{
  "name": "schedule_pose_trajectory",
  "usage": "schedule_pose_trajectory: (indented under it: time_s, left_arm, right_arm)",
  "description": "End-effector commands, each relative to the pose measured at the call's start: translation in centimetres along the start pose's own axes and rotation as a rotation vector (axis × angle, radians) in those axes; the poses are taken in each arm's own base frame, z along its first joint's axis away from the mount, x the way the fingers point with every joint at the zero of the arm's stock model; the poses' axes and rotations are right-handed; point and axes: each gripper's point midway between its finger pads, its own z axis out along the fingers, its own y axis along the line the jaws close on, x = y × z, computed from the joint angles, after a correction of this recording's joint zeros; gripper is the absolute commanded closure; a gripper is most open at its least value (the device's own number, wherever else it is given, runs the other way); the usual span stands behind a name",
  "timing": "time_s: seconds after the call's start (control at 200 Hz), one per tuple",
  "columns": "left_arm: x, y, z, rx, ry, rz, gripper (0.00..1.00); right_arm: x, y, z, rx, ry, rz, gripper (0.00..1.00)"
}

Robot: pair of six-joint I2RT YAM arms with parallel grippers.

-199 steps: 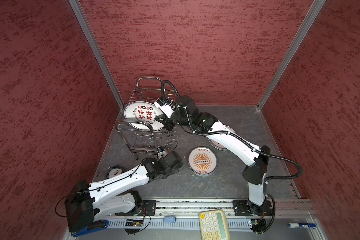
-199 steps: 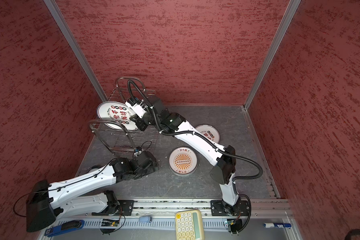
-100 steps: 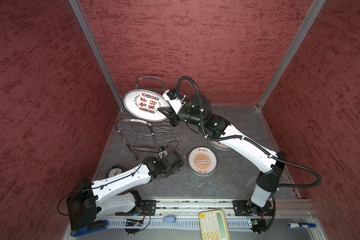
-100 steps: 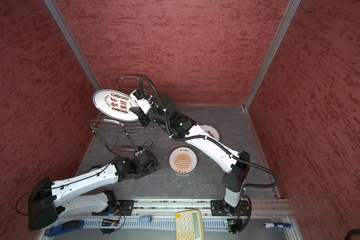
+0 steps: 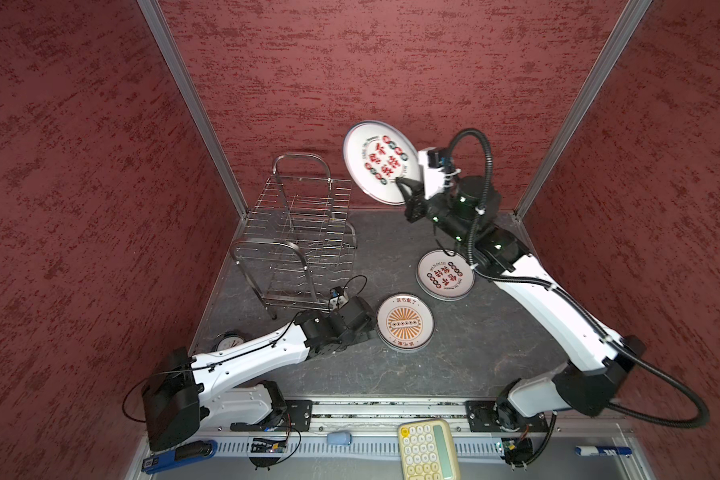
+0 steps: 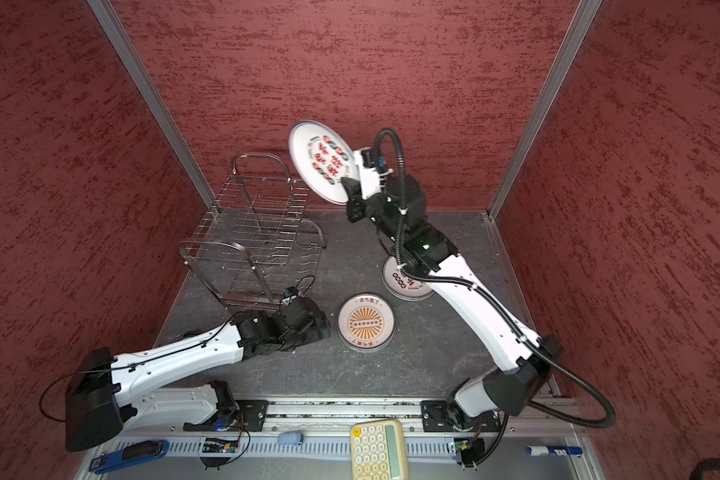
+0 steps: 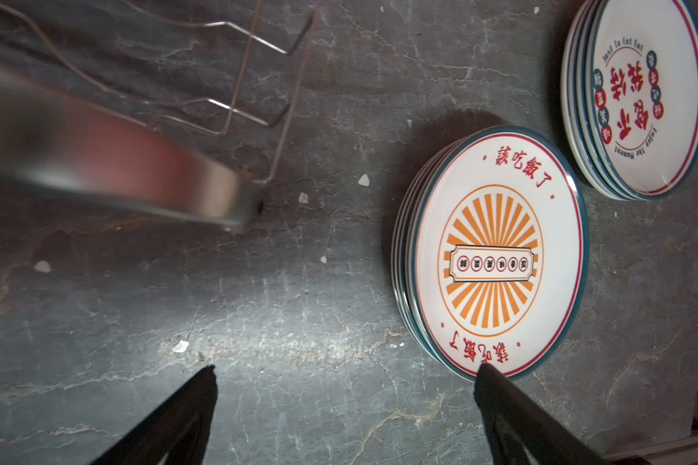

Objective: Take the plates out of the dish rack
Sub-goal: 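Carry the plate toward the left gripper while left gripper reaches to meet it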

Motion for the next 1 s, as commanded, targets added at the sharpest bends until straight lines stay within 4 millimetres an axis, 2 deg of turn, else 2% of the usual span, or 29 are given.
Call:
schedule_pose_trajectory:
  time_s: [0.0,0.095,0.225,0.316,0.436,0.576,0.656,0.771,0.997]
  left_arm:
    - [-0.6,-3.4,-0.1,0.087,-0.015,0.068,0.0]
    - [-0.6,-5.7,0.2,0.124,-0.009,0.117,0.01]
    - [-1.1,-8.4,0.7,0.155,-0.011,0.176,0.01]
    - [-1.7,-10.3,1.1,0.188,-0.022,0.199,0.01]
    - [-2.8,-13.1,2.1,0.275,-0.011,0.194,0.0]
    - [-4.2,-16.4,2.2,0.402,-0.023,0.177,0.0]
    - [-4.9,-17.6,2.0,0.445,-0.041,0.176,0.0]
    - [-6.0,-18.3,2.0,0.493,-0.051,0.158,0.0]
    - [-7.3,-18.8,1.6,0.636,-0.054,0.098,0.04]
  right_arm:
    - [-0.1,-5.7,-4.6,0.198,-0.021,0.128,1.0]
    - [4.2,-9.3,-7.6,0.332,0.072,0.197,1.0]
    - [9.4,-12.2,-12.0,0.468,0.164,0.297,1.0]
    - [11.9,-13.0,-14.5,0.519,0.21,0.357,1.0]
    - [14.4,-12.4,-16.5,0.504,0.285,0.441,1.0]
    - [16.7,-11.4,-17.5,0.448,0.349,0.53,1.0]
    - [17.2,-11.3,-18.1,0.441,0.351,0.555,1.0]
    - [17.7,-11.0,-18.2,0.404,0.363,0.597,1.0]
    - [19.4,-9.7,-16.7,0.256,0.377,0.725,1.0]
